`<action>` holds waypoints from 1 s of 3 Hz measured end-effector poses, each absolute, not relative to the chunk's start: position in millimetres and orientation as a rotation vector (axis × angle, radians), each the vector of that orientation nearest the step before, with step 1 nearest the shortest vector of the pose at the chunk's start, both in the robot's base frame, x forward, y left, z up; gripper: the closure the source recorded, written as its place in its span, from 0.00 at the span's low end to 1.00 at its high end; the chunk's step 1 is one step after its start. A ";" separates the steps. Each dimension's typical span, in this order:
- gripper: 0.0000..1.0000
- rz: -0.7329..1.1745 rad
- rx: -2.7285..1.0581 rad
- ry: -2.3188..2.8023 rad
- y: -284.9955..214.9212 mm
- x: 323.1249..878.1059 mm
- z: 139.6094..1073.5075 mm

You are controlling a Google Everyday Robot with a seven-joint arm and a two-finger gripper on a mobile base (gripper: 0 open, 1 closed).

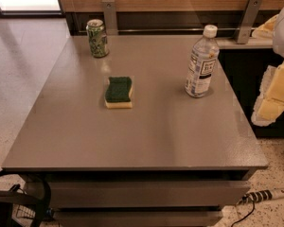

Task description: Pick blue plastic bottle

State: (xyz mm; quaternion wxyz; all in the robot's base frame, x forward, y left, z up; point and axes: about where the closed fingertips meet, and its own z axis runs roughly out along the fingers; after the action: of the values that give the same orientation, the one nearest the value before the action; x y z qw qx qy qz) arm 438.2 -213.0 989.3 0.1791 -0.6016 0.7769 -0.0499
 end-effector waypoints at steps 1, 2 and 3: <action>0.00 -0.141 -1.693 2.193 -213.8 438.9 989.9; 0.00 -0.136 -1.606 2.152 -224.0 446.7 996.1; 0.00 -0.084 -1.471 2.057 -254.9 449.0 982.3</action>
Offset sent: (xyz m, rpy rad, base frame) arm 0.0190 -0.0256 0.0107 0.1350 -0.1359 -0.0626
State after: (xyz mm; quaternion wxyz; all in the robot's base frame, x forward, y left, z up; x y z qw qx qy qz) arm 449.0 -254.9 982.3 0.3010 -0.5543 0.7753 -0.0318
